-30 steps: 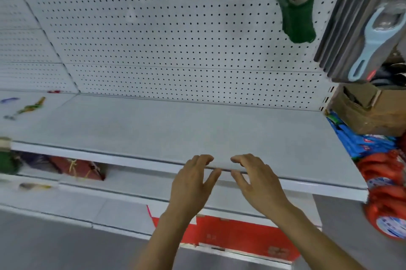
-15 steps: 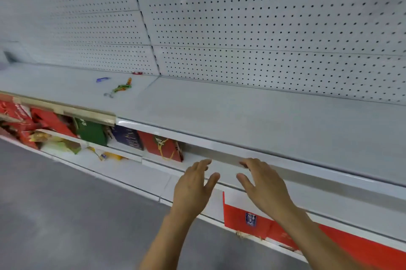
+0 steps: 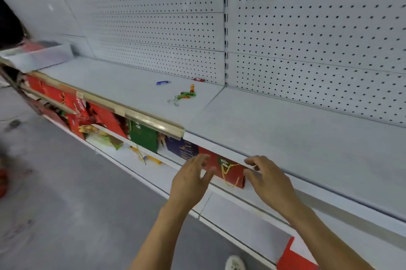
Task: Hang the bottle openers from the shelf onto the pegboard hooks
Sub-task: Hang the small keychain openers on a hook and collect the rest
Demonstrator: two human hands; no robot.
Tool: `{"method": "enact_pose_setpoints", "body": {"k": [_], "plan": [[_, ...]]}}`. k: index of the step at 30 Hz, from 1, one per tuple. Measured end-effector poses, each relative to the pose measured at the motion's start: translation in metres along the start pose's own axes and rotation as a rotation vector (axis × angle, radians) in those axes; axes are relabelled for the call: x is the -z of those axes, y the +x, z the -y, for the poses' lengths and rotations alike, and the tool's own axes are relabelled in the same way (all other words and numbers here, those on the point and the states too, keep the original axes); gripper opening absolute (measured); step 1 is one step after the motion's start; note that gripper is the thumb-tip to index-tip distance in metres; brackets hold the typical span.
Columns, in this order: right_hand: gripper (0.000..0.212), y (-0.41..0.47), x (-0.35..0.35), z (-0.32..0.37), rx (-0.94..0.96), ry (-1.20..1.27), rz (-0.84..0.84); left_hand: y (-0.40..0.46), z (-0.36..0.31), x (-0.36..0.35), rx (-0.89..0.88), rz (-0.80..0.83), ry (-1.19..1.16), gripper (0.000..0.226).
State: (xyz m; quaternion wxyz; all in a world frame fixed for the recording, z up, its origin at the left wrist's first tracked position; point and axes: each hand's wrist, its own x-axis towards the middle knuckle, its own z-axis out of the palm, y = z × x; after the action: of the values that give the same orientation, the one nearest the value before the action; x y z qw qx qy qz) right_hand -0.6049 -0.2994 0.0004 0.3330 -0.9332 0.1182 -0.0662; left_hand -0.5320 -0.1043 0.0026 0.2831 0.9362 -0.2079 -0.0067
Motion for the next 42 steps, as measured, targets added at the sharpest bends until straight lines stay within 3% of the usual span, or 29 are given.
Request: {"method": "enact_pose_setpoints", "body": {"k": [14, 21, 27, 34, 39, 42], "plan": [[0.021, 0.241, -0.074, 0.057, 0.095, 0.004, 0.078, 0.217, 0.112, 0.053, 0.139, 0.027, -0.117, 0.037], [0.023, 0.327, -0.108, 0.096, 0.144, -0.108, 0.129, 0.292, 0.163, 0.062, 0.157, 0.025, -0.041, 0.034], [0.025, 0.388, -0.135, 0.127, 0.111, -0.235, 0.098, 0.335, 0.191, 0.062, -0.087, 0.103, 0.102, 0.042], [0.044, 0.426, -0.159, 0.138, 0.069, -0.539, 0.102, 0.373, 0.218, 0.053, -0.336, 0.167, 0.24, 0.024], [0.045, 0.432, -0.17, 0.143, 0.084, -0.684, 0.06, 0.384, 0.235, 0.047, -0.45, 0.147, 0.201, 0.014], [0.042, 0.432, -0.169, 0.151, 0.112, -0.77, -0.001, 0.387, 0.24, 0.054, -0.345, 0.173, -0.014, 0.012]]}}
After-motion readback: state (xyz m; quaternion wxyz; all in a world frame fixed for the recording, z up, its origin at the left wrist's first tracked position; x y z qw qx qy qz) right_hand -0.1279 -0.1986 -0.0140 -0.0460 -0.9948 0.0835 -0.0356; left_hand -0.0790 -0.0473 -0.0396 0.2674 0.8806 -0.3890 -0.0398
